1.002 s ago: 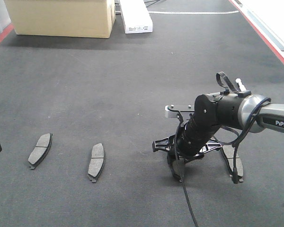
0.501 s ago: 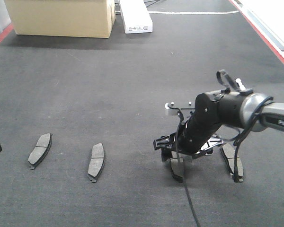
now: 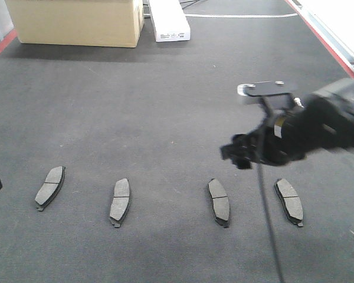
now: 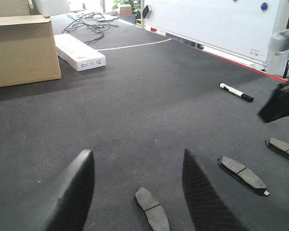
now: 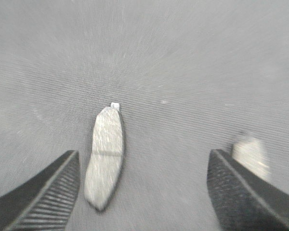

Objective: Move and align brake pads A on conveyor
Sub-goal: 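Open the right gripper, release the pad and lift away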

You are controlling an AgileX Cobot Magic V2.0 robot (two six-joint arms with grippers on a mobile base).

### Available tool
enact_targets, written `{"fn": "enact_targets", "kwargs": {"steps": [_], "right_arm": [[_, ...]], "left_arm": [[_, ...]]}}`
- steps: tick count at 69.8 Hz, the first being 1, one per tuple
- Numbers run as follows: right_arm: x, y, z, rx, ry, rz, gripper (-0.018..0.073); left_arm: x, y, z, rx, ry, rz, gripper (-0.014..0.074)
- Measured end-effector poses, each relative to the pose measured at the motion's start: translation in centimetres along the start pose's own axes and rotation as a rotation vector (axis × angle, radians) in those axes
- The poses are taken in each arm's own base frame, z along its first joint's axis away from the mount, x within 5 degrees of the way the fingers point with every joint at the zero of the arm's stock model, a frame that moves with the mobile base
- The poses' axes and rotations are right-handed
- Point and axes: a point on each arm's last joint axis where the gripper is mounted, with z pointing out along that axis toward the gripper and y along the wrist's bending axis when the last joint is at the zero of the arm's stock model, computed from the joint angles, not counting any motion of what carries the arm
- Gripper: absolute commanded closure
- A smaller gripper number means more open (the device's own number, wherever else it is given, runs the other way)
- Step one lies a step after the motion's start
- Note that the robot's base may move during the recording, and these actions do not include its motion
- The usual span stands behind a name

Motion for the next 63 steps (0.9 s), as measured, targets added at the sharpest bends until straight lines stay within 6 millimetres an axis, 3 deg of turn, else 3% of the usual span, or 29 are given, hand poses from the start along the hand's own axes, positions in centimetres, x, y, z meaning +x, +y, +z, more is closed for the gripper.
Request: {"fn": "enact_targets", "kwargs": {"steps": [22,29,45,63], "right_arm": [[5.7,-1.7,-8.6,-0.064,-0.357,-0.014,0.0060],[7.8,-2.2,-10.6,-0.078,-0.449,-0.017,0.0060],[13.1,-3.4,-13.5,-0.087,-0.600,-0.025,0.0060],[17.8,-4.4,-14.8,-0.095,-0.751,-0.029,0.0060]], "left_arm": [[0.0,0.0,0.0,0.000,0.000,0.000,0.0188],[0.0,0.0,0.0,0.000,0.000,0.000,0.0188],[0.0,0.0,0.0,0.000,0.000,0.000,0.0188],[0.0,0.0,0.0,0.000,0.000,0.000,0.0188]]}}
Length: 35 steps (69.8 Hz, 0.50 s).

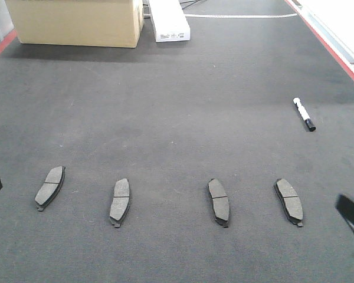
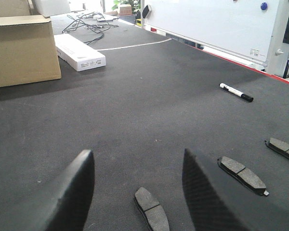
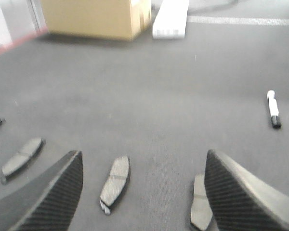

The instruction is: Move and align brake pads A on conveyor

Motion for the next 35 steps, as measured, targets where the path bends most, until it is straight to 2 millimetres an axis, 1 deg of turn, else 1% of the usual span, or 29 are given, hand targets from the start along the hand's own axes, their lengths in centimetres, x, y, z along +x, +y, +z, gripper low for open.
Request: {"fn": "enact_targets", "kwargs": {"steps": [10,35], "right_arm": [[-0.05,-0.04,-1.02,-0.010,-0.077,0.000,0.0060],[-0.06,-0.04,-1.04,-0.010,-0.080,-0.001,0.0060]], "left_arm": [[0.00,0.00,0.00,0.000,0.000,0.000,0.0188],[0.00,0.00,0.00,0.000,0.000,0.000,0.0188]]}}
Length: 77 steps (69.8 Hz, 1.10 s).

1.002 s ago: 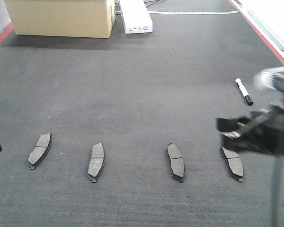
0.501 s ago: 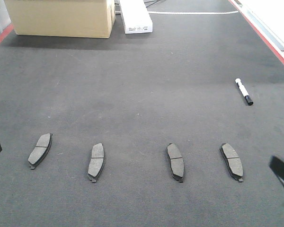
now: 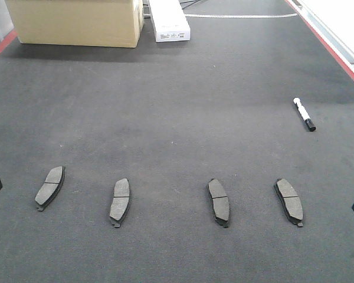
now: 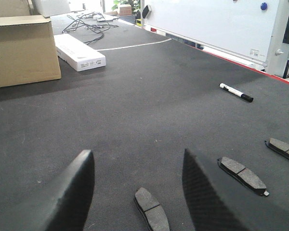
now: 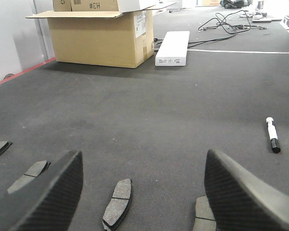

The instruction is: Move and align brake pads A on conveyor

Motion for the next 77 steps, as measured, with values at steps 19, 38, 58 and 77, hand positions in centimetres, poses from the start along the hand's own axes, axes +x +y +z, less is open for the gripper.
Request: {"fn": "enact_targets", "kwargs": {"steps": [19,38,58,77], "right_arm": [[0.00,0.00,0.00,0.000,0.000,0.000,0.0337],[0.00,0.00,0.00,0.000,0.000,0.000,0.0568],[0.00,0.00,0.00,0.000,0.000,0.000,0.0568],[0.00,0.00,0.00,0.000,0.000,0.000,0.0568]], "left_arm": [[0.00,0.00,0.00,0.000,0.000,0.000,0.0472],[0.00,0.00,0.00,0.000,0.000,0.000,0.0605],[0.01,0.00,0.00,0.000,0.001,0.000,0.0604],[0.02,0.01,0.00,-0.001,0.002,0.000,0.0604]]}}
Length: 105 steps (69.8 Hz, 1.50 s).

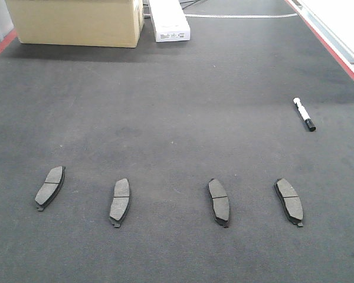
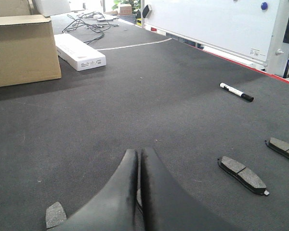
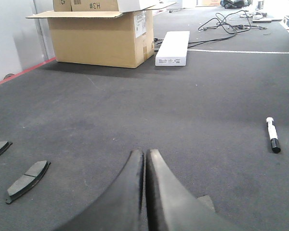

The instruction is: Move and align brake pads A on conveyor

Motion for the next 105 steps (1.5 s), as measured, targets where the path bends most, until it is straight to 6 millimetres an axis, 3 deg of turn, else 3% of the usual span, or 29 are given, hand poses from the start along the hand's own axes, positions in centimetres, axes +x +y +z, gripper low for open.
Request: {"fn": "enact_targets", "kwargs": {"steps": [25,52,71,105], "right_arm": [[0.0,0.0,0.0,0.000,0.000,0.000,0.0568],[0.0,0.0,0.0,0.000,0.000,0.000,0.0568],[0.0,0.0,0.0,0.000,0.000,0.000,0.0568],[0.0,0.0,0.0,0.000,0.000,0.000,0.0568]], "left_arm": [[3.1,1.4,-1.4,-0.146,-0.045,-0.050,0.0604],[12.4,2.5,-1.2,-0.305,-0.053,-0.069,0.0604],[12.1,2.3,-2.6,-0.334,-0.181,-0.048,0.0604],[12.3,2.2,-2.6,-0.317,-0.166,-0.045,0.0604]]}}
